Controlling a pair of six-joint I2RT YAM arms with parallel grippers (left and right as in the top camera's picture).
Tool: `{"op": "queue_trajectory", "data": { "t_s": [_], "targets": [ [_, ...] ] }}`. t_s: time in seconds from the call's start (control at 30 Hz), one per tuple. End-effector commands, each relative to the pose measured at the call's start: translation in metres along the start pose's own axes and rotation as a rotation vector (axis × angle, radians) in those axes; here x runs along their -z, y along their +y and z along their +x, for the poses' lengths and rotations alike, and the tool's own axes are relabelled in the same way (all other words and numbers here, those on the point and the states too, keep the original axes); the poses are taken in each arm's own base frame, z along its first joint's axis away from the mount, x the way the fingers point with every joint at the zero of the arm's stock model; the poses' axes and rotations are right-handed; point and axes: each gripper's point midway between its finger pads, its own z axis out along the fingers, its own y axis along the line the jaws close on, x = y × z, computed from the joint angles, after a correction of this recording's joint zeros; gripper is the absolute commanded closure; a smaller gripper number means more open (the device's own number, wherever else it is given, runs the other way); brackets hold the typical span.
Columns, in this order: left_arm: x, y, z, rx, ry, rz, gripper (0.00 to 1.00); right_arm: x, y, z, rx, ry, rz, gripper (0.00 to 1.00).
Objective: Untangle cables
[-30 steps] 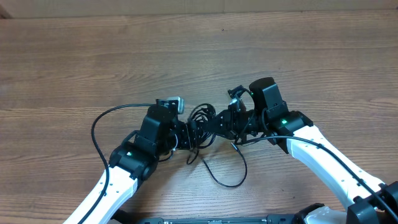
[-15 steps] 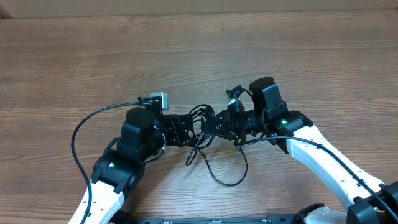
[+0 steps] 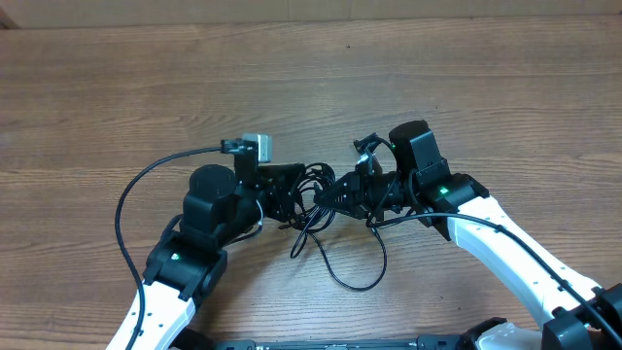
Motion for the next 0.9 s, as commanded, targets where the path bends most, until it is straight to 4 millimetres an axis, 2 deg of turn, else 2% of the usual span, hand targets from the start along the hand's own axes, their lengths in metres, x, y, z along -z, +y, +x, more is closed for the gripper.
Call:
{"op": "queue_trajectory", "data": {
  "t_s": [0.0,0.2,0.47,0.67,0.87],
  "targets": [
    [-0.004,-0.007,0.006,-0.032,0.041,0.051,0.96,0.004,0.016,0.002,0.037,0.004,-0.034,0.95],
    [-0.011,-0.015,0.019,-0.035,0.114,0.127,0.96,0.004,0.016,0.001,0.037,0.001,-0.031,0.96],
    [-0.010,-0.030,0.015,-0.079,0.102,0.209,0.96,0.004,0.015,0.001,0.037,-0.003,-0.028,0.96],
    [-0.013,-0.024,0.022,-0.060,0.133,0.190,0.96,0.004,0.014,-0.001,0.037,-0.011,-0.023,0.96],
    [-0.026,-0.011,0.032,-0.024,0.178,0.164,0.96,0.004,0.014,-0.001,0.037,-0.011,-0.023,0.96]
  ]
}}
